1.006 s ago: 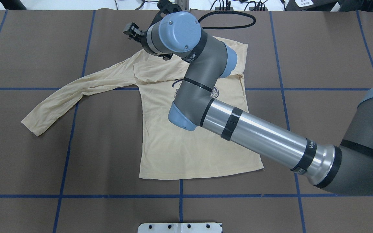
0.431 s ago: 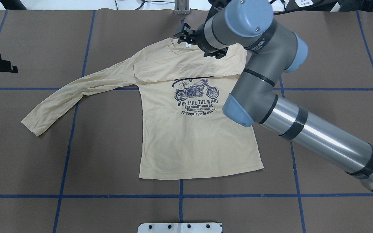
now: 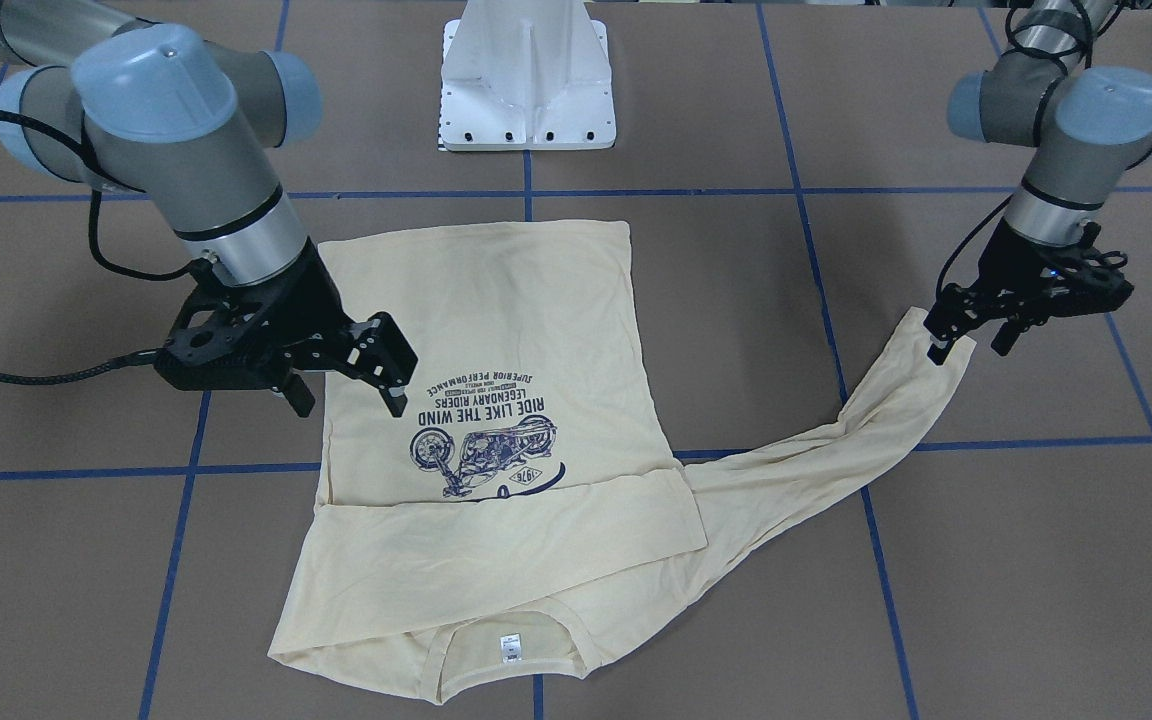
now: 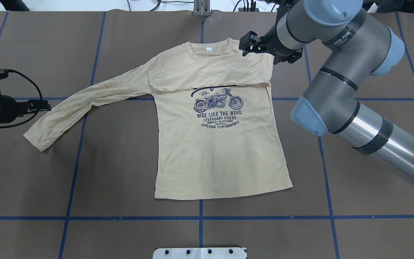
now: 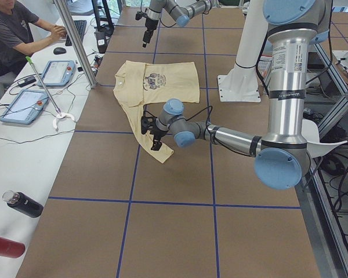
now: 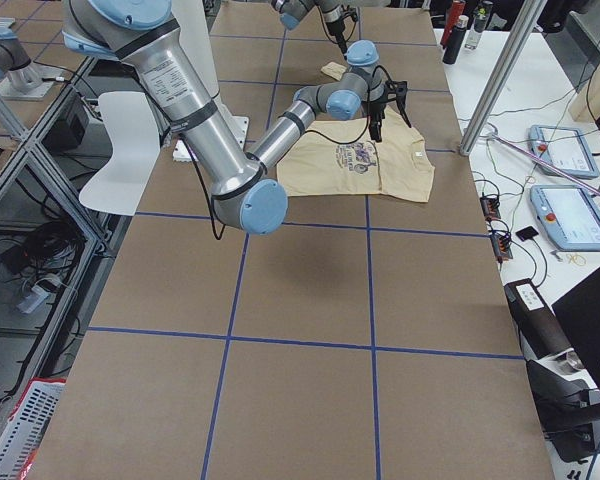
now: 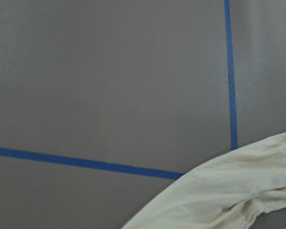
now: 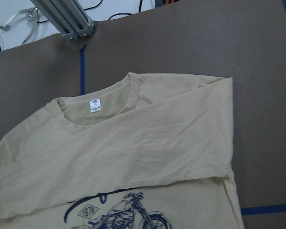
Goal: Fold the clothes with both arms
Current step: 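Release the sleeve with the right gripper while the left gripper approaches the other cuff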
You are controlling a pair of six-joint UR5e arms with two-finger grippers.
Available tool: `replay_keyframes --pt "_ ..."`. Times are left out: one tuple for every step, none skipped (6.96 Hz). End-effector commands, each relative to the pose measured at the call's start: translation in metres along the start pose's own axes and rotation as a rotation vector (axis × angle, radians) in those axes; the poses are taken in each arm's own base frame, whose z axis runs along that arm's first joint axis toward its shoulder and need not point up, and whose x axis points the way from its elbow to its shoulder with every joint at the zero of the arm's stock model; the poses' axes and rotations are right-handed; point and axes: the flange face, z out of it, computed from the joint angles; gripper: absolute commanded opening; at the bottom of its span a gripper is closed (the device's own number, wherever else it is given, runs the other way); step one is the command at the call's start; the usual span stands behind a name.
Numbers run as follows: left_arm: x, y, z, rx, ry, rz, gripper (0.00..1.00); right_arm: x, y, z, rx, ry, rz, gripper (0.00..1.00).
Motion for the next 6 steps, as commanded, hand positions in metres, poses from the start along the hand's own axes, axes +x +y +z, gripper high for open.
replay_keyframes --pt "-0.019 0.026 0.017 0.004 -0.095 0.008 1.00 0.025 0.002 -0.005 -0.015 0.049 -0.054 1.00" --pt "-0.023 0.028 0.019 -0.001 -0.102 0.009 1.00 0.025 0.002 -0.005 -0.015 0.048 -0.054 1.00" --pt "-0.029 0.029 0.024 -0.006 -0.117 0.011 1.00 0.025 0.002 -0.005 -0.014 0.047 -0.055 1.00" --pt "-0.028 0.031 0.026 -0.011 -0.117 0.012 1.00 0.025 0.002 -0.005 -0.014 0.045 -0.055 1.00" --pt "-0.026 0.035 0.027 -0.017 -0.116 0.018 1.00 0.025 0.002 -0.005 -0.014 0.045 -0.055 1.00" --pt "-0.023 0.044 0.031 -0.032 -0.116 0.025 1.00 0.024 0.002 -0.005 -0.014 0.044 -0.057 1.00"
